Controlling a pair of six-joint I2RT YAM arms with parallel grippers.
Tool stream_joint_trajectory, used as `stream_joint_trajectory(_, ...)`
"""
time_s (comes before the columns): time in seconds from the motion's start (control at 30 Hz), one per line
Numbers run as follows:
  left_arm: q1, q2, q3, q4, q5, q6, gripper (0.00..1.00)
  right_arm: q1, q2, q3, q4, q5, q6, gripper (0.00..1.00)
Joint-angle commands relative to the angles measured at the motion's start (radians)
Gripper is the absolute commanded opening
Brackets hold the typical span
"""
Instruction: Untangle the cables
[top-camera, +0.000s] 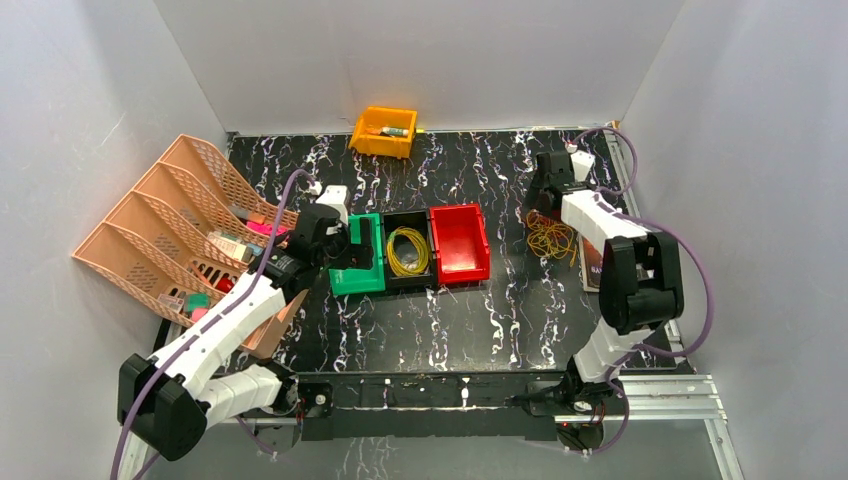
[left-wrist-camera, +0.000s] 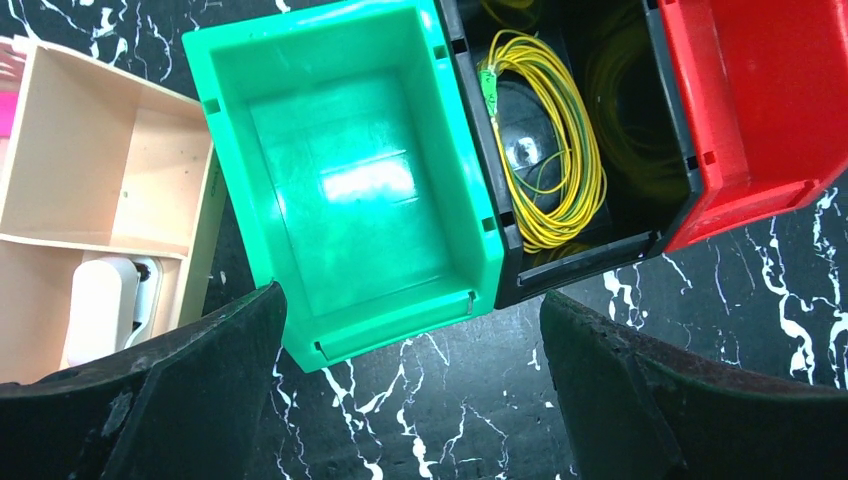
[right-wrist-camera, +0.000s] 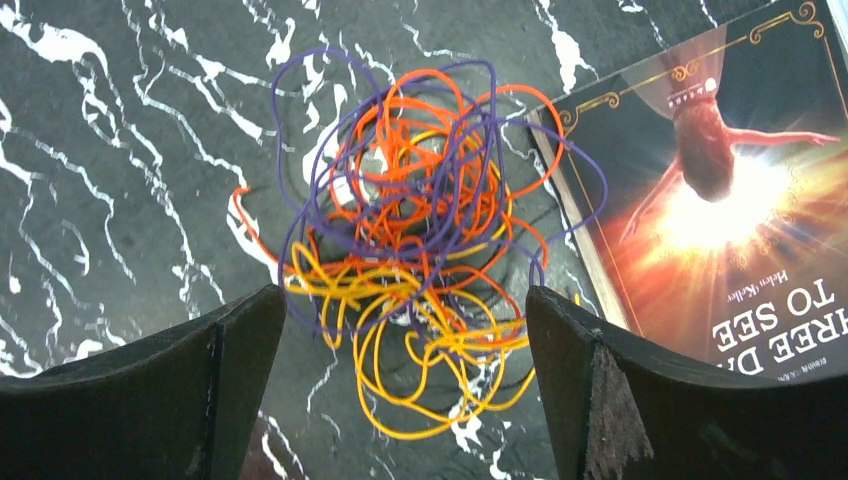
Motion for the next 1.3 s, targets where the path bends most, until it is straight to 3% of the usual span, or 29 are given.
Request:
stream_joint_trajectory(0.0,-0.001,-0.042,0.007,0.025,0.009,0.020,0.98,-0.012,0.053,0.113,0.050,0.078,0.036,0.98)
stream_joint_trajectory(0.23,0.000,-0.051,0.005,0.025,0.029,0.019,0.98,-0.042,0.188,0.174,0.000,0.061,0.057,0.98)
stream_joint_trajectory(0.7,0.000,-0.035,0.009,0.015,0.015,0.018,0.98,-0.092,0.224,0.081,0.041,-0.035,0.062,0.96)
stream_joint_trajectory(1.0,0.000,-0.020,0.014,0.013,0.011,0.019,0.98,-0.097,0.251,0.034,0.081,-0.070,0.065,0.86)
stream_joint_trajectory(1.27,0.001,-0.007,0.017,0.007,-0.008,0.019,0.98,-0.104,0.263,0.008,0.100,-0.095,0.073,0.68)
